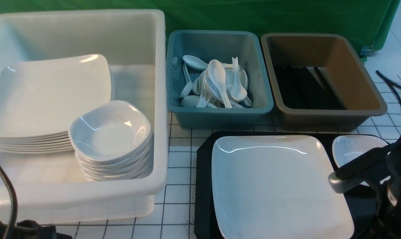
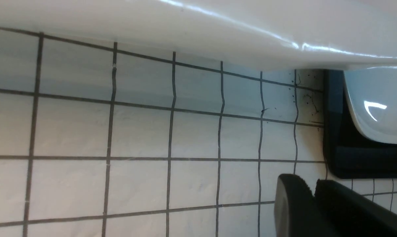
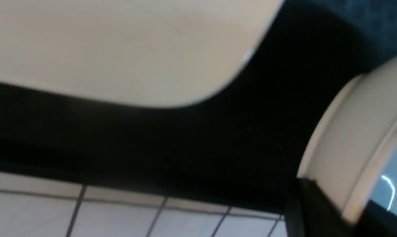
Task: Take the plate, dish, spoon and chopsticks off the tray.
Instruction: Use the right arm to grab a small plate from the dinner plate, then use the right arm to put the small plate into the large storage box on the left
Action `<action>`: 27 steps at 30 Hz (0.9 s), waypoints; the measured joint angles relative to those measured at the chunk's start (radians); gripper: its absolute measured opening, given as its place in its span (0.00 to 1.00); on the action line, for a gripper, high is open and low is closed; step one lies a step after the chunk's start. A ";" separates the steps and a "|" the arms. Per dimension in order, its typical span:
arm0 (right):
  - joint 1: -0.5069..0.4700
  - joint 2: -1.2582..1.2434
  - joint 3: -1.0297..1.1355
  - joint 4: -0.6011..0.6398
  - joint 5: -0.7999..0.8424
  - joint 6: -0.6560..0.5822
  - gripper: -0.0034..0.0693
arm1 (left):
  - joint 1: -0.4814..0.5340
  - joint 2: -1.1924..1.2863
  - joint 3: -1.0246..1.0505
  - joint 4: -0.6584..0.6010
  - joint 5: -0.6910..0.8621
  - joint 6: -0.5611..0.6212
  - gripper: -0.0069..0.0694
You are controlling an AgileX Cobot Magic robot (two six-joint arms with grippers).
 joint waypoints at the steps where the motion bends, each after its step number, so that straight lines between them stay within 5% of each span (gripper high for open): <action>1: 0.000 -0.015 -0.004 0.003 0.000 0.000 0.10 | 0.000 0.000 0.000 0.000 0.002 0.001 0.22; 8: 0.000 -0.232 -0.247 0.196 -0.008 -0.131 0.10 | 0.000 0.000 0.000 0.001 0.009 0.001 0.24; 16: 0.063 -0.120 -0.480 0.837 -0.229 -0.736 0.10 | 0.000 0.000 0.000 0.075 0.024 -0.006 0.26; 21: 0.217 0.098 -0.612 0.914 -0.330 -1.033 0.10 | 0.000 0.000 0.000 0.145 0.052 -0.016 0.27; 27: 0.373 0.357 -0.795 0.846 -0.409 -1.320 0.11 | 0.000 0.000 0.000 0.158 0.054 -0.026 0.28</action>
